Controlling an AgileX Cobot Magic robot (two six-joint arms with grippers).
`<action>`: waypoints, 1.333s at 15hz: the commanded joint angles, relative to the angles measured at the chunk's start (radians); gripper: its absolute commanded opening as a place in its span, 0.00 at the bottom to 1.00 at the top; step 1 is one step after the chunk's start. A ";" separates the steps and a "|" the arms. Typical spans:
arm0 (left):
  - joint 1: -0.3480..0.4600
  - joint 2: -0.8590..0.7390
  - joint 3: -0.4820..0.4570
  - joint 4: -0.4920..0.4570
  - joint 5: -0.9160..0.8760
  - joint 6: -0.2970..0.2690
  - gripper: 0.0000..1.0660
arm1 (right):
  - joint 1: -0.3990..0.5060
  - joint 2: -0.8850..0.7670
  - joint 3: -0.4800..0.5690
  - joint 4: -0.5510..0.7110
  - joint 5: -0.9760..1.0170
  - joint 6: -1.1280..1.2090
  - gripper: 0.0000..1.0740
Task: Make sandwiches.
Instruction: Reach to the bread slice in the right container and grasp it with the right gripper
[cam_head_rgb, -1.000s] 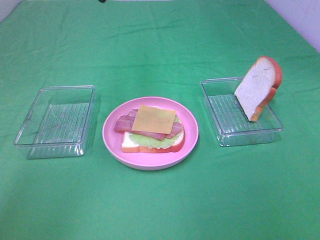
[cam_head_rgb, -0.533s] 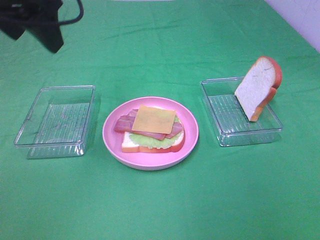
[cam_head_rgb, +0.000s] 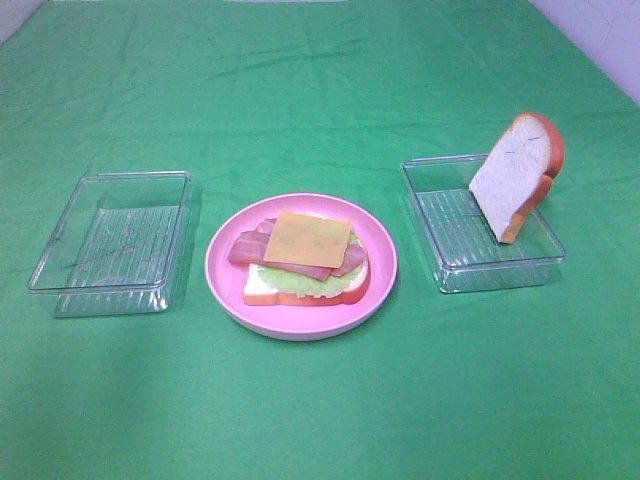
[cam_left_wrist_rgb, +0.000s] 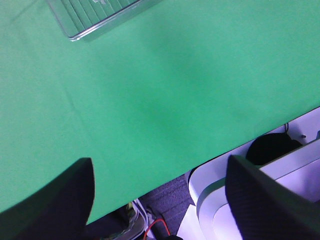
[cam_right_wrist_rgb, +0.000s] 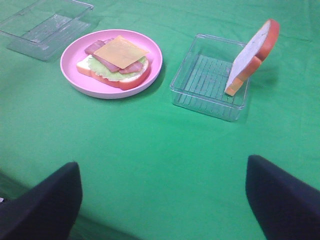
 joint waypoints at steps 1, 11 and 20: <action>-0.001 -0.160 0.112 -0.005 -0.067 -0.004 0.66 | 0.001 -0.015 0.003 -0.002 0.003 -0.013 0.79; -0.001 -0.796 0.350 -0.022 -0.191 -0.004 0.66 | 0.001 0.194 -0.022 -0.040 -0.400 0.093 0.76; -0.001 -1.063 0.370 0.001 -0.087 -0.004 0.66 | 0.000 1.015 -0.313 -0.036 -0.566 0.174 0.70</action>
